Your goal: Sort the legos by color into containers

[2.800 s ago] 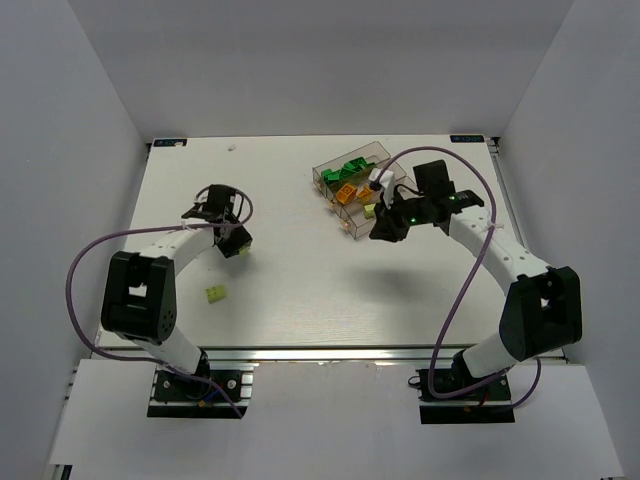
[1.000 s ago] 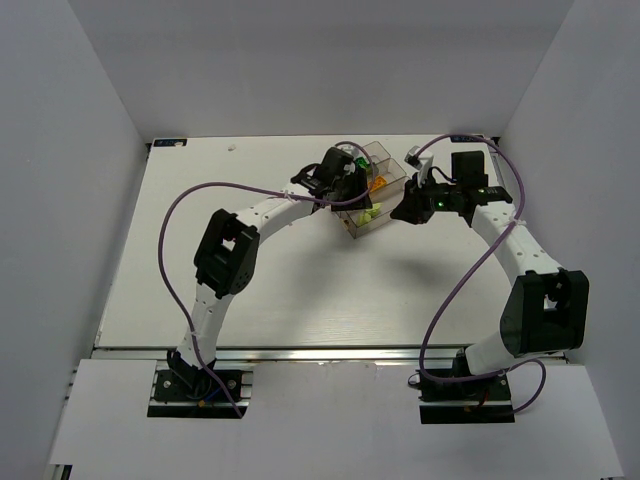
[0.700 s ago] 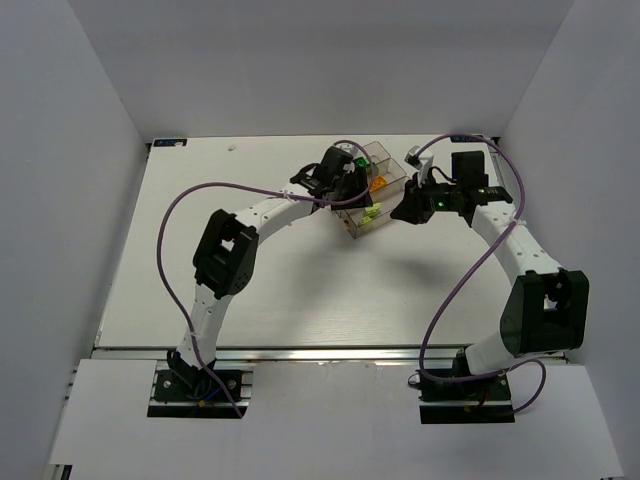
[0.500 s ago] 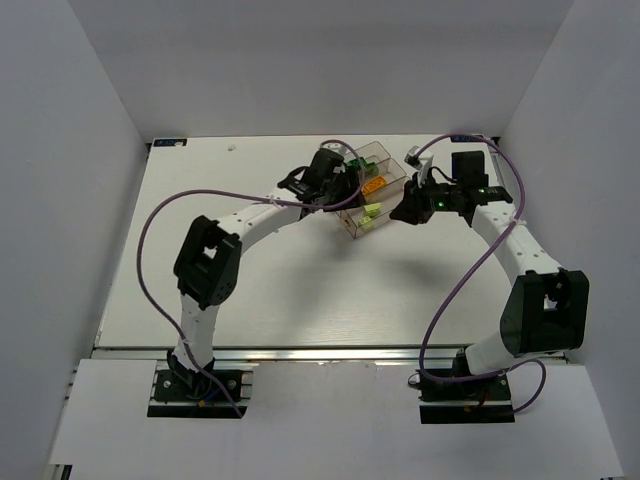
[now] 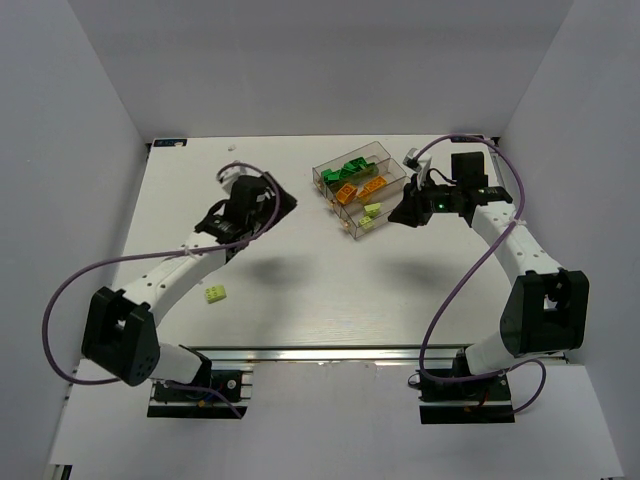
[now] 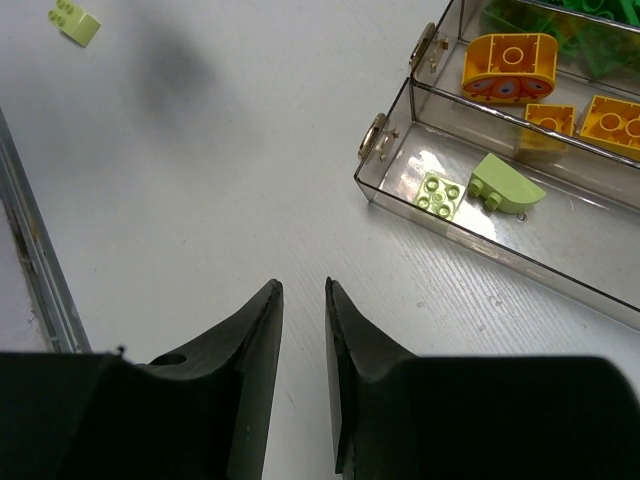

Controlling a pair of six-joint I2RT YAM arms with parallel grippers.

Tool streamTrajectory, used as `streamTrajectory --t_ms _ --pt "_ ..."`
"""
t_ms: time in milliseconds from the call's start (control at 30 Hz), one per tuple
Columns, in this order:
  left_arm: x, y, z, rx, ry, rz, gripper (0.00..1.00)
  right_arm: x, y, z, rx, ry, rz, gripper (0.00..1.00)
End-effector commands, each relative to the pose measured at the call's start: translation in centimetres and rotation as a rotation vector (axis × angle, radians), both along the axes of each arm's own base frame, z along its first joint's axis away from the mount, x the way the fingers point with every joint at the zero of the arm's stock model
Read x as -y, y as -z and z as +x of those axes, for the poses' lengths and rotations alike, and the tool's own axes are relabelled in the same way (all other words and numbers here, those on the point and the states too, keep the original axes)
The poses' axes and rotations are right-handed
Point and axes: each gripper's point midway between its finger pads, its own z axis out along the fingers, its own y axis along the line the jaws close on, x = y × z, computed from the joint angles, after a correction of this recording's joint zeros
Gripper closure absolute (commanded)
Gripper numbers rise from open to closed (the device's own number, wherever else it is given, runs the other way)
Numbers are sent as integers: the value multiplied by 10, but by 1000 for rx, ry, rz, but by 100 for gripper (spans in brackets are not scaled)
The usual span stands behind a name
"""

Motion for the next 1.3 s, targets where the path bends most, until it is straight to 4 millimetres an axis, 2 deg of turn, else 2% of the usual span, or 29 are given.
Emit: streamTrajectory --t_ms 0,100,133,200,267,400,433,467,567,800,1033,1267 --pt "-47 22 -18 -102 -178 -46 2 -1 3 -2 -14 -18 15 70" --pt "-77 39 -37 -186 -278 -3 2 0 6 -3 -19 -21 7 70" --pt "-90 46 -48 -231 -317 34 2 -1 7 -3 -21 -24 5 70" --pt "-103 49 -57 -275 -381 46 2 0 9 -3 -26 -25 2 70" --pt "-121 58 -77 -354 -441 102 2 0 9 -3 -28 -22 4 70" --pt "-142 66 -103 -431 -556 115 2 -1 7 -2 -24 -22 9 70" --pt "-150 74 -114 -461 -580 130 2 -1 8 -2 -24 -21 8 70" --pt "-153 73 -118 -455 -599 117 3 -1 7 -3 -21 -22 9 70" --pt "-171 86 -135 -497 -676 111 5 0 11 -6 -28 -21 7 70" --pt "-198 109 -139 -590 -720 144 7 1 11 -7 -22 -26 2 69" --pt "-200 130 -132 -603 -787 42 12 0 8 -5 -19 -25 5 69" --pt "-198 150 -129 -637 -810 -21 13 0 9 -5 -24 -24 5 69"
